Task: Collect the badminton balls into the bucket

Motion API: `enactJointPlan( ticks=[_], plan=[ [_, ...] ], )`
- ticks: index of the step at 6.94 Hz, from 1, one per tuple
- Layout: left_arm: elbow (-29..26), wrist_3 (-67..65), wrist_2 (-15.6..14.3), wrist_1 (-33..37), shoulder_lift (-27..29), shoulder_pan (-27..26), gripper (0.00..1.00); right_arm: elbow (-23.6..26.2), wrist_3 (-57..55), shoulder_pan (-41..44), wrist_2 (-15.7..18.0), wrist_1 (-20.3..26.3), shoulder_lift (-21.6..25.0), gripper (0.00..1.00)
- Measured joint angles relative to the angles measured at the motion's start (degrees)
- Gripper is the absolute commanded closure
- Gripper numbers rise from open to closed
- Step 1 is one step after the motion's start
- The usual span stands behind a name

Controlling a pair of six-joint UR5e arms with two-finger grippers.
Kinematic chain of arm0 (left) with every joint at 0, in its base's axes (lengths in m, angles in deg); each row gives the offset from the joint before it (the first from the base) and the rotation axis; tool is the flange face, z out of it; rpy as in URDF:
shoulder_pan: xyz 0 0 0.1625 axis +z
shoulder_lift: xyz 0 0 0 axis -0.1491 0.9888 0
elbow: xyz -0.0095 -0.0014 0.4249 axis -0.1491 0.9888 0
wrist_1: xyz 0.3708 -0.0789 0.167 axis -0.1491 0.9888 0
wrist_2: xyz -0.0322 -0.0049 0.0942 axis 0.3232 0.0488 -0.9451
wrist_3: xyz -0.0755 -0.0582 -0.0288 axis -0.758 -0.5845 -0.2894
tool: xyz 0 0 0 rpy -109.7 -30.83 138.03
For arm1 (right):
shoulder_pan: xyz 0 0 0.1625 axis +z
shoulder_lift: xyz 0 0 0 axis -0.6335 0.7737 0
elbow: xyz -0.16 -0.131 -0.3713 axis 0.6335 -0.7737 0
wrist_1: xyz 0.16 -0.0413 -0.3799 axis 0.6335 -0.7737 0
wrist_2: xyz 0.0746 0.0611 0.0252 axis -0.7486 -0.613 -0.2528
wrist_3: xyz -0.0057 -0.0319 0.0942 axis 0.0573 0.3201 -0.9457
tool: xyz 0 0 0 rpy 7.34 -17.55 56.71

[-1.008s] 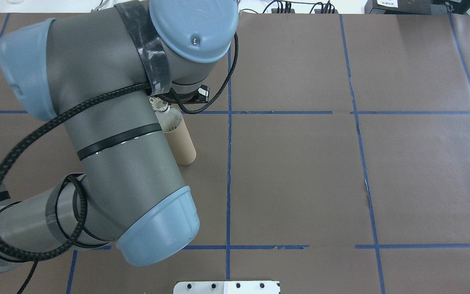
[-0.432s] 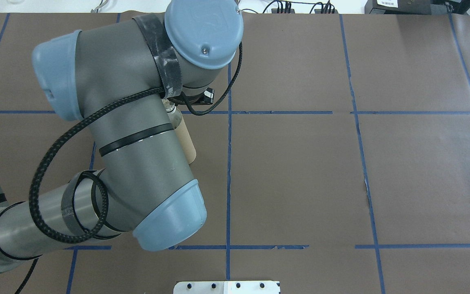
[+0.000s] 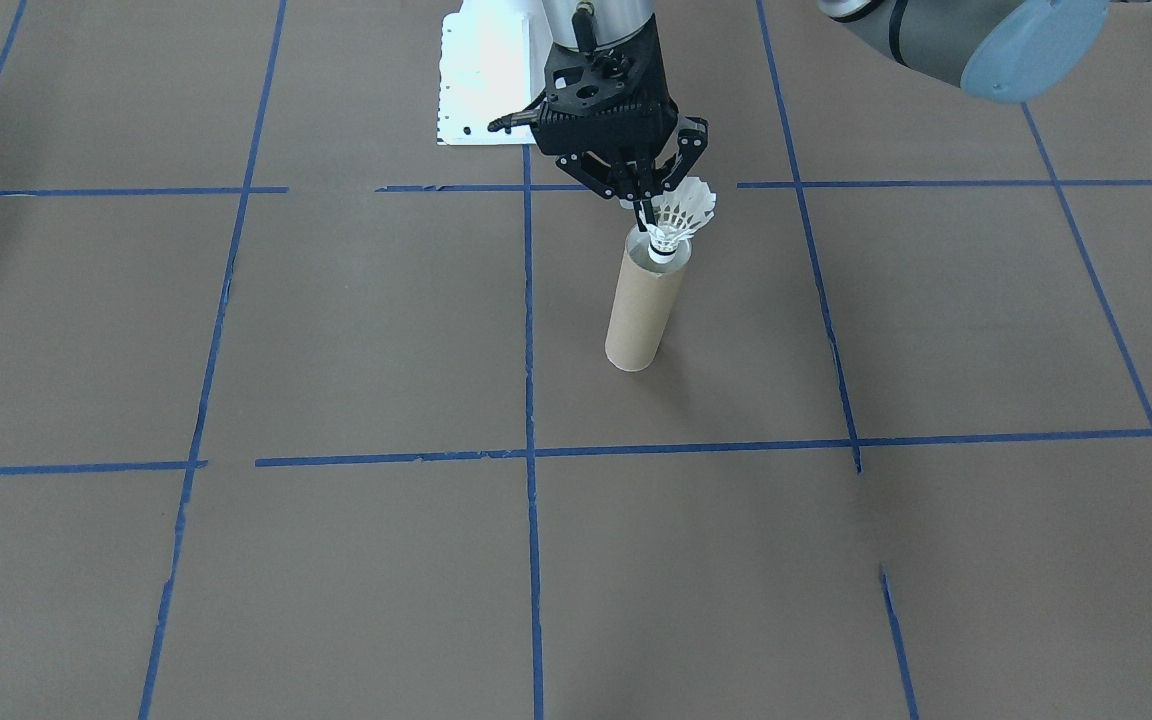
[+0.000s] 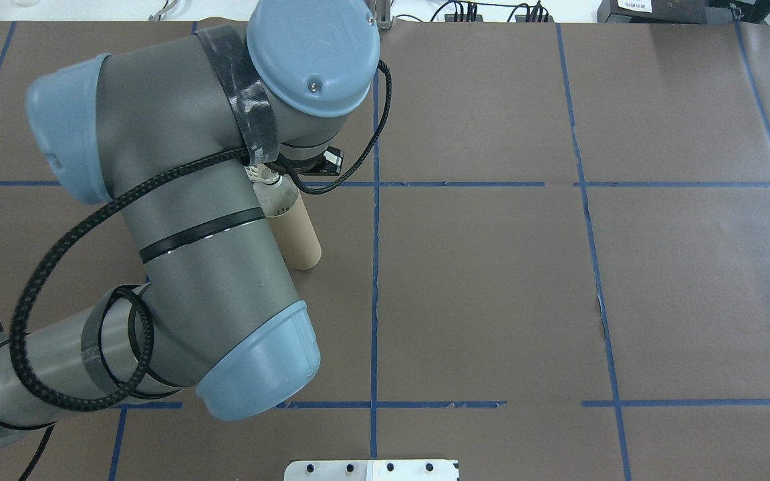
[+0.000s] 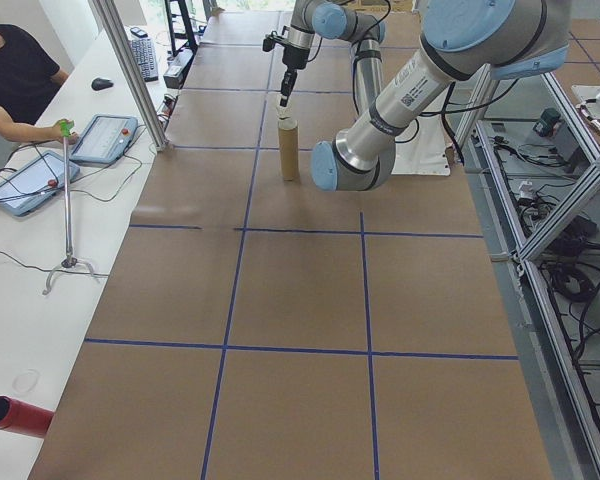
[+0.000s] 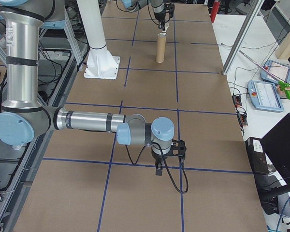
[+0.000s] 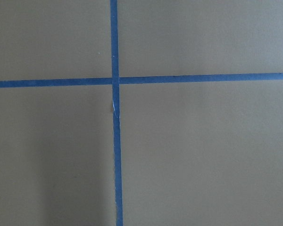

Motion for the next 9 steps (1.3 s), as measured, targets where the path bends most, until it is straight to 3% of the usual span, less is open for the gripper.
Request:
enactJointPlan(
  ticks=[1,2,7,8,9],
  plan=[
    [0.9,0.1,0.1,0.0,-0.8,0.0,0.14,0.0,0.0,0.0,0.0,0.0,0.0,0.00],
    [1.6,0.1,0.2,-0.1,-1.4,0.0,0.00,0.0,0.0,0.0,0.0,0.0,0.0,0.00],
    [5.8,1.3,0.5,0.3,-3.4,0.4,0.00,0.0,0.0,0.0,0.0,0.0,0.0,0.00],
    [8.0,4.4,1.1,1.3,-4.6,-0.8,0.00,0.0,0.0,0.0,0.0,0.0,0.0,0.00],
    [9.0,9.0,3.5,3.8,-6.3,-4.0,0.00,0.0,0.0,0.0,0.0,0.0,0.0,0.00]
  ],
)
